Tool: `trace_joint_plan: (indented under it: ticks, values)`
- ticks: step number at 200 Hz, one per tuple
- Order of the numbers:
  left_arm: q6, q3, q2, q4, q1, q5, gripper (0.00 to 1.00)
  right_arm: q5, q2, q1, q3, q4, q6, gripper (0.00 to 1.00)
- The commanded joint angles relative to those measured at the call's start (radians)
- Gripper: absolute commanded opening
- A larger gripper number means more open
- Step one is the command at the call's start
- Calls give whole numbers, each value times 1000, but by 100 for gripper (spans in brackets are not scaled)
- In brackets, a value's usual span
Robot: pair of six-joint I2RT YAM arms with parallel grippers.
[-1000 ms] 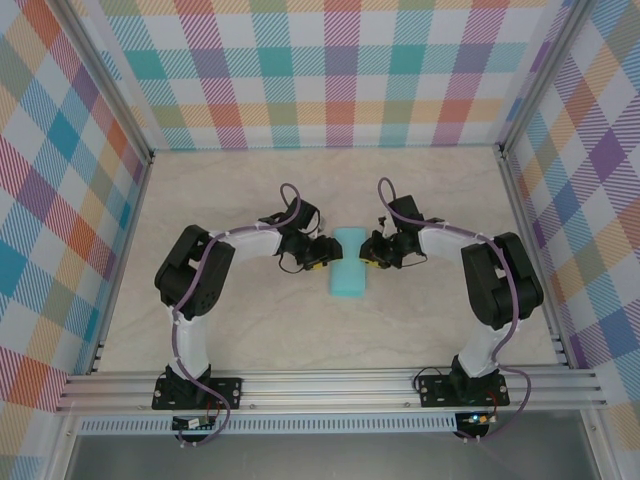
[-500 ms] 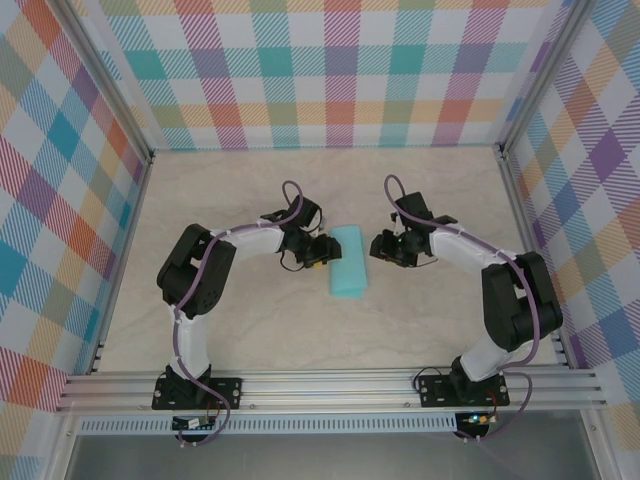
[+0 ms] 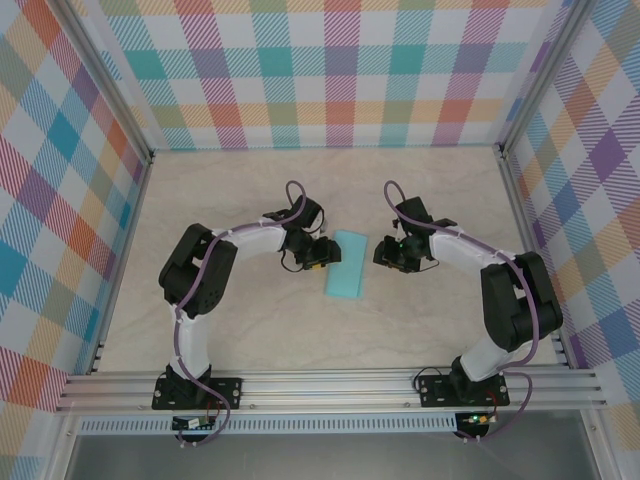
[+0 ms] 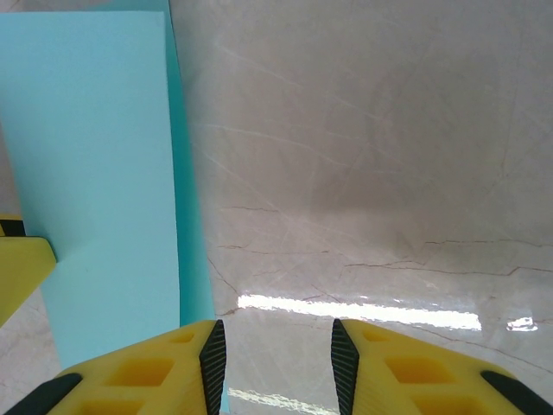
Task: Fold a paper plane with a square sheet of paper (fold left side to right side)
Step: First fold in half a square sheet of paper at the center of the table.
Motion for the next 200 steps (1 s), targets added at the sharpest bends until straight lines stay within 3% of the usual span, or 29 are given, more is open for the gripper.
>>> trace_joint_plan:
  ticks: [1, 200]
  values:
    - [3, 33, 38, -32, -19, -24, 50, -11, -29, 1, -19, -9, -4, 39]
    - [-39, 73, 99, -83, -36, -96, 52, -28, -29, 2, -32, 1, 4, 39]
